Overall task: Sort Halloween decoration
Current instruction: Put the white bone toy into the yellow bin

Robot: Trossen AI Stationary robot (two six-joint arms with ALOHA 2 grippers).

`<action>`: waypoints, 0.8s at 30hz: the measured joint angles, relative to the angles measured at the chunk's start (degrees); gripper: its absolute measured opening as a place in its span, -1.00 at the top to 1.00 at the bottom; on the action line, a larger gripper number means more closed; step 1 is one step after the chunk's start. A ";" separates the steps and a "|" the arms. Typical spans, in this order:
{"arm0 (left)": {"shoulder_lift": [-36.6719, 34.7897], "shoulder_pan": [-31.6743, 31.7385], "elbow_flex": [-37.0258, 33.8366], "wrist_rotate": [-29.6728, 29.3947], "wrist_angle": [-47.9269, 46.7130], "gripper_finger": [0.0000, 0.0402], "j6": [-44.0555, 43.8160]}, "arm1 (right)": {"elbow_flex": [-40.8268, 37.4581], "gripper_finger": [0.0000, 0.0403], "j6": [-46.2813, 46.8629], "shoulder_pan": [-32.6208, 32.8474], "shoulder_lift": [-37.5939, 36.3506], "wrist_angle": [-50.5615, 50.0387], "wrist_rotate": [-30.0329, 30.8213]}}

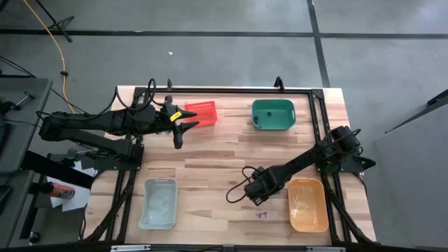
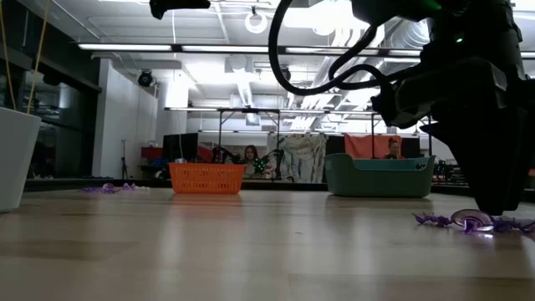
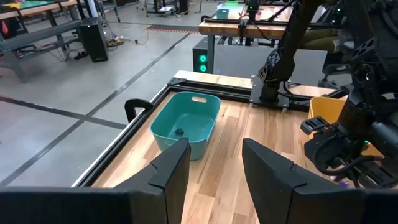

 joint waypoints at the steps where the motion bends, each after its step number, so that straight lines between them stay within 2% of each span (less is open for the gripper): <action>1: 0.00 0.00 0.00 0.00 0.00 0.32 0.02 | 0.00 0.05 0.01 0.00 0.00 0.08 -0.07; 14: 0.00 0.00 0.00 -0.02 -0.02 0.32 -0.46 | 0.00 0.05 2.14 0.00 0.90 -0.79 -0.26; 18: -0.01 0.00 0.00 -0.01 -0.04 0.32 -0.46 | 0.13 0.05 2.38 -0.02 2.40 0.28 -2.44; 24: -0.01 0.00 0.00 -0.01 -0.07 0.32 -0.42 | 0.24 0.05 6.03 0.11 2.40 0.43 -2.32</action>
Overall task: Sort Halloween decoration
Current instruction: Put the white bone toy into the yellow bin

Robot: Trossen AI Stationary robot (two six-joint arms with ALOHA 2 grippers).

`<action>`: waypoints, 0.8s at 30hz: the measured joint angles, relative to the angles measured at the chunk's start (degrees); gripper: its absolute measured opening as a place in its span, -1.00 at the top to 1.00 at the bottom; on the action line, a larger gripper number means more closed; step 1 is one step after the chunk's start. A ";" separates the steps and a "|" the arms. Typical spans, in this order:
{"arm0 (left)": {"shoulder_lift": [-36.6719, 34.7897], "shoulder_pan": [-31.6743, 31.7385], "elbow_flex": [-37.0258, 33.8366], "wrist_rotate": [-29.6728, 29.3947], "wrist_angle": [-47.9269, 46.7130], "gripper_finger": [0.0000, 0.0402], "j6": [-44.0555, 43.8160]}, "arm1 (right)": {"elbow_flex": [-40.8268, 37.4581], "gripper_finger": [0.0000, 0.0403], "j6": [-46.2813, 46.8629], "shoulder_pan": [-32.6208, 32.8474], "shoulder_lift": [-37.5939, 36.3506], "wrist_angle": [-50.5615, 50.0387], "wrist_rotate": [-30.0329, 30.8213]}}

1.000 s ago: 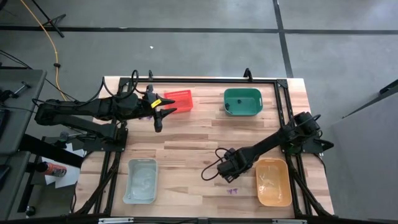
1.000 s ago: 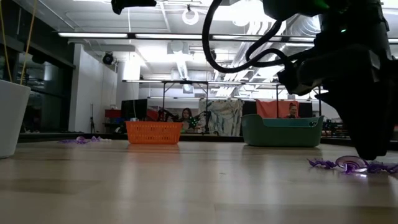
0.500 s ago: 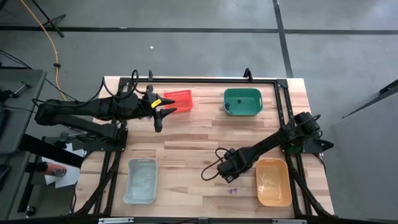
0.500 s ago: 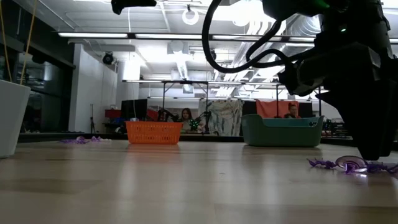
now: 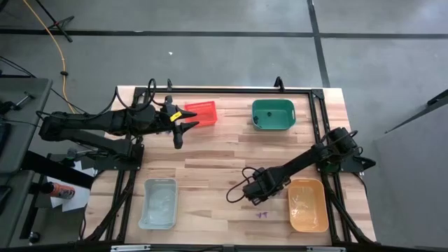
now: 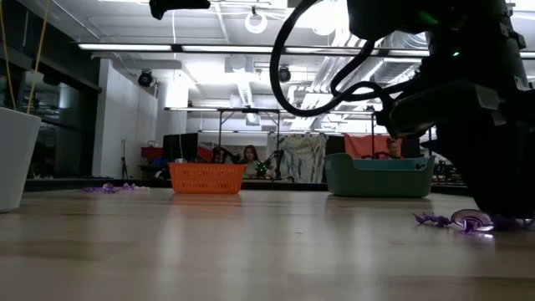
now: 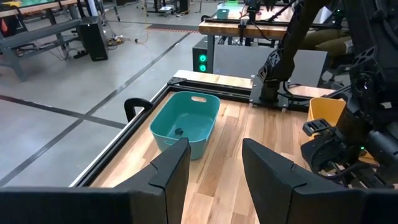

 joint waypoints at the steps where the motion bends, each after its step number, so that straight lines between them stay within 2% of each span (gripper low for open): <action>1: 0.00 0.00 0.00 0.01 -0.01 0.32 -0.01 | 0.00 0.05 0.35 0.00 0.00 0.11 -0.25; 6: 0.00 0.00 -0.01 0.00 -0.22 0.32 -0.02 | 0.00 0.05 3.19 0.69 0.02 0.42 -0.26; 9: -0.01 0.00 0.00 0.01 -0.22 0.32 0.00 | 0.00 0.11 4.47 0.76 0.02 0.70 -0.26; 21: 0.01 0.00 0.00 0.01 -0.31 0.32 0.05 | 0.09 0.91 4.44 0.83 0.02 1.49 1.30; 24: 0.01 0.00 0.00 0.01 -0.33 0.32 0.02 | 0.11 0.96 4.07 0.85 0.00 1.71 1.83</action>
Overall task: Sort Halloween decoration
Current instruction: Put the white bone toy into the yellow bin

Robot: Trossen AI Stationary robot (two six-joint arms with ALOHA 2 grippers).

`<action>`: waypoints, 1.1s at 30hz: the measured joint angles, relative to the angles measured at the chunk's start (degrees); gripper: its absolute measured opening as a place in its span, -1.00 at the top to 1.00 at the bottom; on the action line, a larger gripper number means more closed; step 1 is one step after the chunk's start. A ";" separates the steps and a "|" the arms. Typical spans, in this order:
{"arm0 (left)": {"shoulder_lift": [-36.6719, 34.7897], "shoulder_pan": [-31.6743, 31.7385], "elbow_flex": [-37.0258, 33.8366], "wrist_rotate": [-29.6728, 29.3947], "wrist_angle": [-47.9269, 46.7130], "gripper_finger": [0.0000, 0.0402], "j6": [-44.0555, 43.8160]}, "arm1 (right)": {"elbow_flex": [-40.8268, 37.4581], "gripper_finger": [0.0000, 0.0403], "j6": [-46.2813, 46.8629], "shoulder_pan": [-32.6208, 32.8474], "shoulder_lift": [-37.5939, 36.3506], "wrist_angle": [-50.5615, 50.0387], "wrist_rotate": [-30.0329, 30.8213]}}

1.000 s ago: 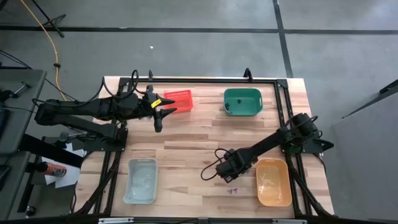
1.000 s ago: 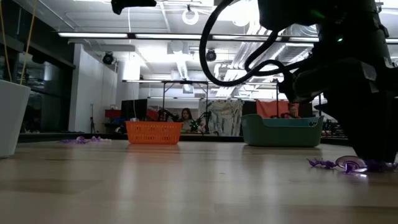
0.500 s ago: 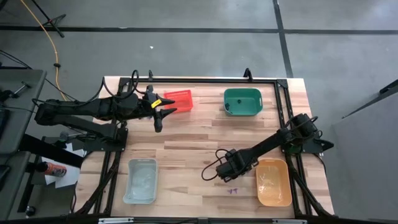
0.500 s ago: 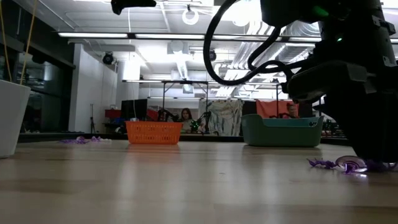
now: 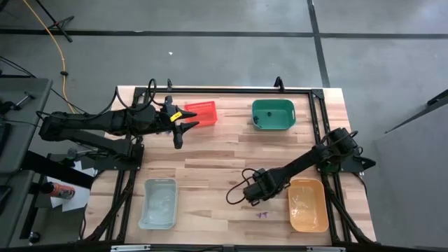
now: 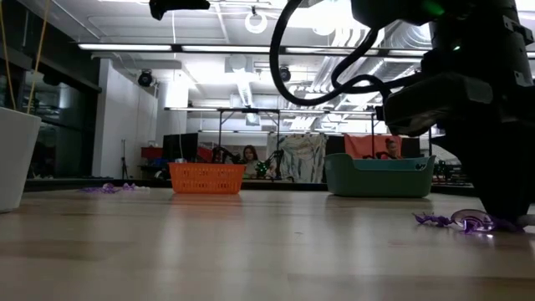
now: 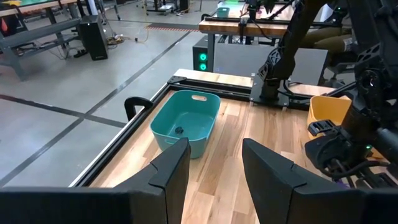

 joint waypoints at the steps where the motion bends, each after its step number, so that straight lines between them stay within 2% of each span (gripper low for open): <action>1: 0.00 0.00 0.00 0.00 0.00 0.32 0.05 | 0.00 0.95 -0.06 0.00 0.00 0.04 0.12; 9: 0.00 0.00 0.00 0.00 -0.03 0.32 0.05 | -0.08 0.98 -0.29 0.03 -0.21 -0.13 0.98; 16: 0.00 0.00 0.00 -0.01 -0.04 0.32 0.16 | -0.37 0.99 -0.87 -0.20 -2.67 -1.60 6.73; 23: 0.00 0.00 0.00 -0.02 -0.04 0.32 0.59 | -0.31 0.99 -2.76 -0.76 -5.48 -2.78 9.14; 28: 0.00 0.00 -0.01 -0.02 -0.04 0.32 0.59 | -0.28 0.99 -4.17 -1.80 -10.12 -2.49 15.12; 31: 0.00 0.00 0.00 -0.02 -0.04 0.32 0.59 | -0.28 0.99 -5.80 -3.20 -14.30 -1.55 21.62; 33: -0.01 0.00 0.00 -0.02 -0.04 0.32 0.42 | -0.22 1.00 -10.02 -4.60 -17.52 0.20 26.29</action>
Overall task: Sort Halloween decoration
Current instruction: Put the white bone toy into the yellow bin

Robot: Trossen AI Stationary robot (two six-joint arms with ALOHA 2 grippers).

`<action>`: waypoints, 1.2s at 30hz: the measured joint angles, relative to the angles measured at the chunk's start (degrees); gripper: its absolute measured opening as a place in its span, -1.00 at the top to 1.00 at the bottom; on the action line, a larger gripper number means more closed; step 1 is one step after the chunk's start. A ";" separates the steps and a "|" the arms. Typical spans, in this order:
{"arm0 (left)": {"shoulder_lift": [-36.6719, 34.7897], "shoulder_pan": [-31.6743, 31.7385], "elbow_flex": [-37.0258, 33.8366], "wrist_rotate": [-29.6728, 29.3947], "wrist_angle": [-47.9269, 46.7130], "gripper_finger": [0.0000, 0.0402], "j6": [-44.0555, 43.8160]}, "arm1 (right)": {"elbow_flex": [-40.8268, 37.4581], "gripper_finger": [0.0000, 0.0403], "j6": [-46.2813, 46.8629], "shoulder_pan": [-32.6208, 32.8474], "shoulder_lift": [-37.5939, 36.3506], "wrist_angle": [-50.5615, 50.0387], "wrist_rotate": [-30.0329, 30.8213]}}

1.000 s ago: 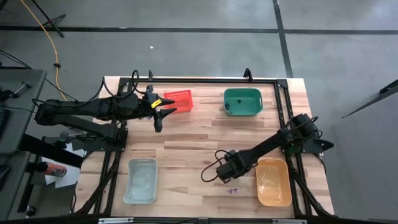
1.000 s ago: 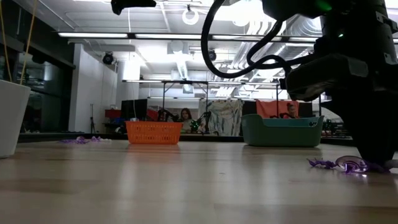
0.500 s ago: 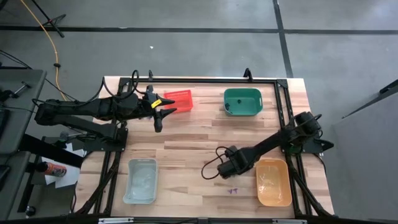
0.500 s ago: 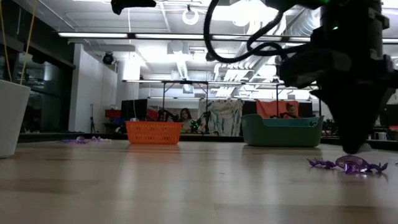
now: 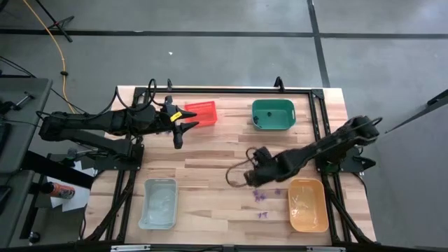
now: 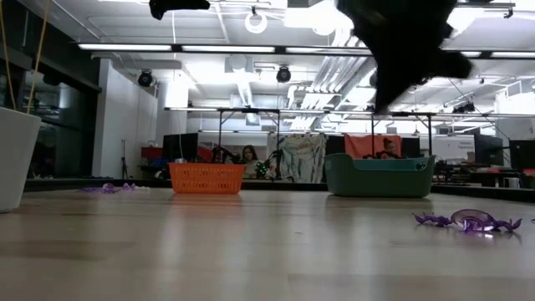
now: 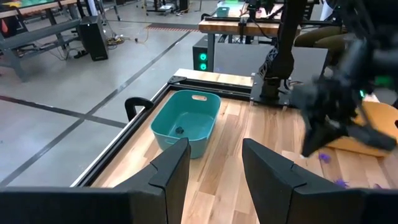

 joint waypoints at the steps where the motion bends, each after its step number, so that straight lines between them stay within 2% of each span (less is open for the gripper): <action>1: 0.01 0.00 0.00 0.00 0.02 0.32 -0.04 | 0.00 1.00 -2.88 -0.84 -1.42 1.08 1.64; 5: 0.01 0.00 0.00 0.39 0.09 0.32 -2.59 | 0.02 1.00 -19.66 -5.01 -6.26 8.40 4.29; 8: 0.01 -0.04 0.00 1.72 0.19 0.32 -5.72 | 0.02 1.00 -35.53 -8.67 -8.31 18.13 2.27; 12: 0.01 -0.07 0.00 5.88 0.48 0.32 -9.87 | 0.04 1.00 -53.19 -14.11 -8.94 34.54 -8.24; 16: 0.01 -0.07 0.00 10.36 1.15 0.32 -14.95 | 0.09 1.00 -63.22 -19.18 -8.15 49.40 -17.86; 19: 0.01 -0.09 0.00 11.16 2.33 0.32 -16.50 | 0.09 1.00 -67.52 -21.84 -7.45 58.46 -22.61; 22: 0.03 -0.09 -0.02 11.04 4.57 0.32 -16.46 | 0.09 1.00 -68.69 -23.57 -7.39 63.17 -25.46; 33: 0.03 -0.07 -0.02 10.17 8.03 0.32 -15.24 | 0.09 1.00 -69.11 -24.75 -7.37 63.58 -28.53; 36: 0.03 -0.07 -0.01 10.15 7.98 0.32 -14.51 | 0.09 1.00 -68.55 -24.77 -7.43 63.49 -32.02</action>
